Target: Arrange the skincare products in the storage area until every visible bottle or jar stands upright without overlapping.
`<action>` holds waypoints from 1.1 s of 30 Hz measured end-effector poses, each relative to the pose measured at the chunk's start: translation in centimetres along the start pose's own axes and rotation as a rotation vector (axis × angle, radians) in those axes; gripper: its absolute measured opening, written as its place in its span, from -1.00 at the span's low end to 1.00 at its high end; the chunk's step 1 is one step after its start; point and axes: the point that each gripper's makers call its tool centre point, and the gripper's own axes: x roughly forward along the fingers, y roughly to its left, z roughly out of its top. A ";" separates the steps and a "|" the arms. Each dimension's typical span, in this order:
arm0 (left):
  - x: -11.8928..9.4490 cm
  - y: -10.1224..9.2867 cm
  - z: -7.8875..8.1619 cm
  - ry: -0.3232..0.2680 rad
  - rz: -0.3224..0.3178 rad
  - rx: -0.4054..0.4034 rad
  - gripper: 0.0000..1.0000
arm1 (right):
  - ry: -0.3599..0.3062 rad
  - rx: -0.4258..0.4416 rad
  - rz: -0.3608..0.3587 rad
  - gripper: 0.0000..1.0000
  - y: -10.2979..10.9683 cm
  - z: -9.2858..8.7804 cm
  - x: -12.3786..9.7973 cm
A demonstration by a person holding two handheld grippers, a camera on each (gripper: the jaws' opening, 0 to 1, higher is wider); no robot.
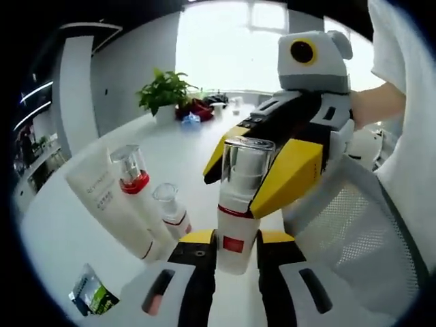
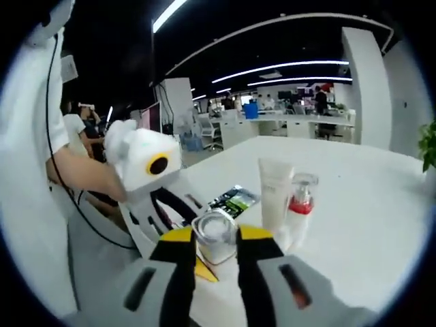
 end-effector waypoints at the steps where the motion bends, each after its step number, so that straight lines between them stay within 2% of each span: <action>1: -0.2 0.1 0.0 -0.001 0.019 0.002 -0.62 | -0.003 0.006 -0.005 -0.55 0.0 0.1 0.1; 2: -0.3 0.2 0.0 0.001 0.030 0.003 -0.63 | -0.010 0.018 -0.019 -0.54 0.1 0.2 0.3; 5: -1.1 1.6 0.1 0.012 0.160 0.015 -0.63 | -0.033 0.081 -0.099 -0.54 -0.5 0.6 0.6; 8: -1.6 2.3 0.5 -0.003 0.252 -0.017 -0.64 | -0.081 0.138 -0.167 -0.54 -0.7 1.4 0.8; 11: -2.1 3.2 0.6 0.008 0.353 -0.038 -0.64 | -0.121 0.234 -0.254 -0.55 -1.1 2.0 0.8; 12: -2.4 3.6 0.6 0.012 0.397 -0.049 -0.64 | -0.127 0.243 -0.269 -0.56 -1.3 2.0 0.8; 17: -2.7 3.8 1.0 0.000 0.479 -0.097 -0.64 | -0.163 0.279 -0.312 -0.58 -1.1 2.8 0.8; 22: -2.8 3.8 1.0 -0.006 0.495 -0.099 -0.64 | -0.185 0.330 -0.359 -0.60 -2.0 2.9 0.9; 24: -3.0 3.8 1.3 -0.013 0.499 -0.098 -0.64 | -0.181 0.309 -0.371 -0.61 -2.1 3.2 0.9; 26: -2.9 3.3 1.6 -0.032 0.457 -0.120 -0.64 | -0.173 0.293 -0.364 -0.63 -2.3 3.4 0.7; 27: -2.8 2.8 1.8 -0.036 0.407 -0.112 -0.63 | -0.170 0.293 -0.346 -0.64 -2.4 3.4 0.6; 29: -2.9 2.1 2.0 -0.042 0.347 -0.086 -0.63 | -0.171 0.250 -0.279 -0.64 -2.1 3.7 0.4; 32: -3.2 1.1 2.2 -0.040 0.263 -0.062 -0.63 | -0.098 0.044 -0.133 -0.65 -0.4 3.8 0.2; 33: -3.3 0.8 2.4 -0.047 0.237 -0.057 -0.62 | -0.077 0.007 -0.080 -0.65 0.2 3.7 0.2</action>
